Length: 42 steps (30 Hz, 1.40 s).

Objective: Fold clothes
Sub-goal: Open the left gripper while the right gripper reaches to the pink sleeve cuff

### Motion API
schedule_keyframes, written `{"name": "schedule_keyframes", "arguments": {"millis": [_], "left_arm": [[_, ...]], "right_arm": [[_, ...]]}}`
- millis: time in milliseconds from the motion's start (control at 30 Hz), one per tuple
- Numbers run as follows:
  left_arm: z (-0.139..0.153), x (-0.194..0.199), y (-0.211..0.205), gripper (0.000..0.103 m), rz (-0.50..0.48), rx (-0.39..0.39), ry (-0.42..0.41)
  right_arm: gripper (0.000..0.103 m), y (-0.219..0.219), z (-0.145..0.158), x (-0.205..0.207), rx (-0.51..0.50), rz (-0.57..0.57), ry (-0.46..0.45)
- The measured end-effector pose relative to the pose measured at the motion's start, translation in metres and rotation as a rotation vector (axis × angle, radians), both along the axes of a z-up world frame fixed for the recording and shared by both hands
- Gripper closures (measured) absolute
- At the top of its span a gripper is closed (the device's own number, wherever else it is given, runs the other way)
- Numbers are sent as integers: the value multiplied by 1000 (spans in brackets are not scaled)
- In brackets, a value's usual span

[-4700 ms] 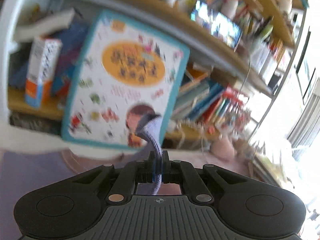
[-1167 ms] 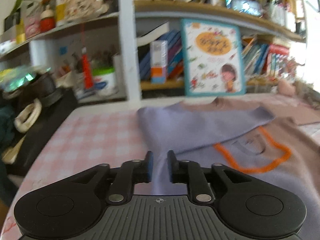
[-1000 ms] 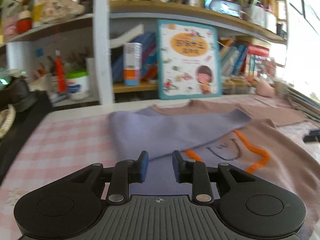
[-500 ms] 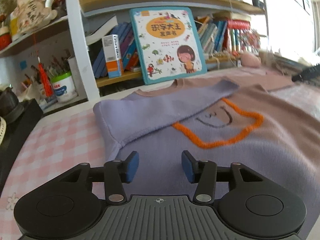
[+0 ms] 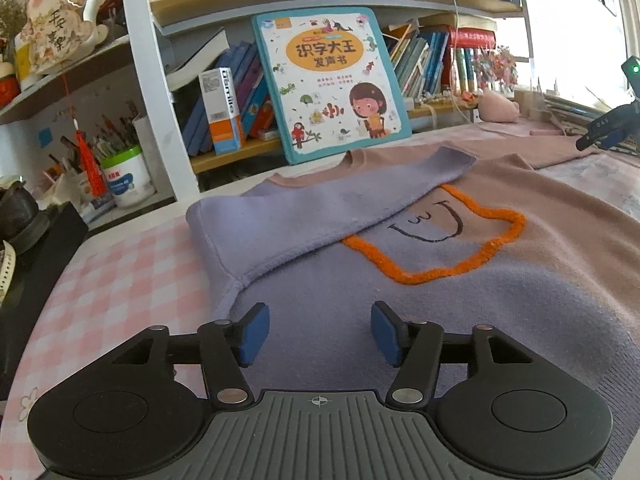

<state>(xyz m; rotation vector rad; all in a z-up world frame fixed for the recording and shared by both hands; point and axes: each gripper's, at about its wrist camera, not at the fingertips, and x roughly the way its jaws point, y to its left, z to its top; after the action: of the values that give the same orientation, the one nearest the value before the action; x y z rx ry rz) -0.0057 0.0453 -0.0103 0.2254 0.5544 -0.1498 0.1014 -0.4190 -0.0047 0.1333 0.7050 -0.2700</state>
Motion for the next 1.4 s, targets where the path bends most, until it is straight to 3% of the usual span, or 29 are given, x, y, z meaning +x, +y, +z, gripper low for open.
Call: {"name": "schedule_keyframes", "arguments": {"millis": [100,633,1033,1200,1267,1400], "left_arm": [[0,-1,-1,38,0,7,-5],[0,1,-4,37,-16,17,5],[-2,2,-6,37,-19,32,16],[-2,3,-4,36,-19,20,24],[-2,3,-4,36,-19,21,24],[-1,3,-6,36,-18,32,19]], "right_arm": [[30,-6,-1,3,4,-19,5],[33,-45,0,12,145,-119,-16],[51,-58,-10,23,113,-170,-1],[69,-52,-11,25,50,-123,19],[85,-53,-10,24,79,-97,19],[93,-49,-4,26,92,-67,28]]}}
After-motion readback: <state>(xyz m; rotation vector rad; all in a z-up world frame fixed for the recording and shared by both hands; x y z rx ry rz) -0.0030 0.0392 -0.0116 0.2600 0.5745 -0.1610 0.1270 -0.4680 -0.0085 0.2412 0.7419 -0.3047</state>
